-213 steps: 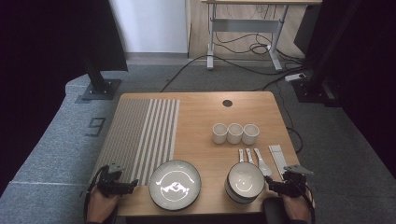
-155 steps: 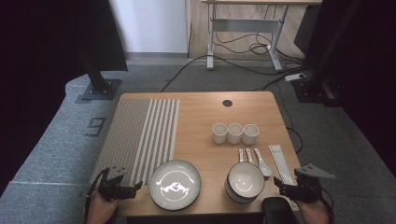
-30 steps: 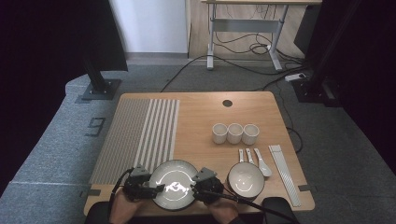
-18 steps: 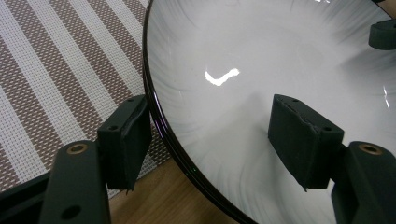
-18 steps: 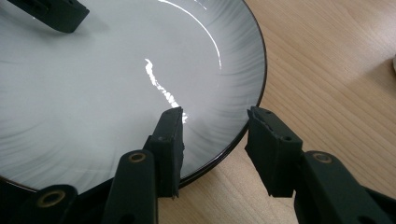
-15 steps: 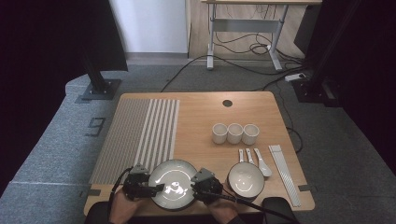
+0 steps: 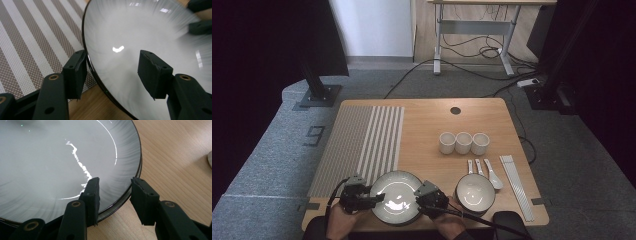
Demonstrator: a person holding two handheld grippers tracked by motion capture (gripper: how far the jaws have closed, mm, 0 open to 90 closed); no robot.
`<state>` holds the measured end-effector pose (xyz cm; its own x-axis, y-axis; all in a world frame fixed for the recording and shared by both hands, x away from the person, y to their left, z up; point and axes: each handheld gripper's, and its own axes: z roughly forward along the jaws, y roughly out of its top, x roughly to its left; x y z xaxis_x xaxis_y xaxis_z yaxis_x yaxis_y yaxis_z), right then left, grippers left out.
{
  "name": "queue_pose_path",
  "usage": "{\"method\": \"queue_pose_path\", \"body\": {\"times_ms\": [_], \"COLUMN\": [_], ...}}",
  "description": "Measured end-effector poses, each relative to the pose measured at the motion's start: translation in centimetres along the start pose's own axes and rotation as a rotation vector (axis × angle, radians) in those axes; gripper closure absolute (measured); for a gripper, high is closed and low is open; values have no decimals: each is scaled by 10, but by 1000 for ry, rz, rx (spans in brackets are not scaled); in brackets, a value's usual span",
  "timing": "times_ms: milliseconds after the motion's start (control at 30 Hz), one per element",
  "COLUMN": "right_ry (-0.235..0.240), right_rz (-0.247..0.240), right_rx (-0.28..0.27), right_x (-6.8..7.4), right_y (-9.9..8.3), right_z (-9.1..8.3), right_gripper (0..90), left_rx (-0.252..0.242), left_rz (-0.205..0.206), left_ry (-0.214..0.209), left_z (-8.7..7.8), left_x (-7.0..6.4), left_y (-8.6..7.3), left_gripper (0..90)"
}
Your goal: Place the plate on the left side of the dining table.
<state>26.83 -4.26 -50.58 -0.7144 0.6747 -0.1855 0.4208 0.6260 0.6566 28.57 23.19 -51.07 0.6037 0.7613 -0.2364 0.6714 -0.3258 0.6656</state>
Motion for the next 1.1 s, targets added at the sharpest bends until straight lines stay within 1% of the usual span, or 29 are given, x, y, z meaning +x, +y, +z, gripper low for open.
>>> {"method": "queue_pose_path", "body": {"times_ms": [133,233,267,500,533,633,767,800,833,933,1000,1100], "right_ry": [3,14,26,63,66,69,69,71,71,74,67,64], "right_rz": [-1,11,15,40,52,57,61,67,67,71,68,72], "right_rx": [-5,-10,-12,-16,-16,-17,-20,-17,-17,-5,-1,6], "right_x": [-1,-1,-2,-2,-3,-3,-3,-3,-3,-3,-3,-2], "right_y": [1,2,3,3,3,3,3,4,4,6,7,9], "right_z": [0,0,1,5,6,7,8,9,9,11,12,13], "right_gripper": [597,606,608,607,603,603,599,598,598,593,590,590], "left_rx": [8,15,16,13,13,15,16,16,18,24,32,38], "left_rz": [1,-1,-3,-20,-22,-32,-64,-71,-76,-94,-106,-113], "left_ry": [2,4,3,-19,-24,-31,-59,-68,-74,-94,-108,-116], "left_z": [0,1,1,0,0,-2,-5,-6,-7,-10,-11,-13], "left_x": [1,1,1,4,4,6,11,13,14,17,20,21], "left_y": [-1,-1,-1,-2,-3,-3,-4,-4,-4,-5,-4,-4], "left_gripper": [430,430,429,426,434,446,500,537,537,590,610,624]}}
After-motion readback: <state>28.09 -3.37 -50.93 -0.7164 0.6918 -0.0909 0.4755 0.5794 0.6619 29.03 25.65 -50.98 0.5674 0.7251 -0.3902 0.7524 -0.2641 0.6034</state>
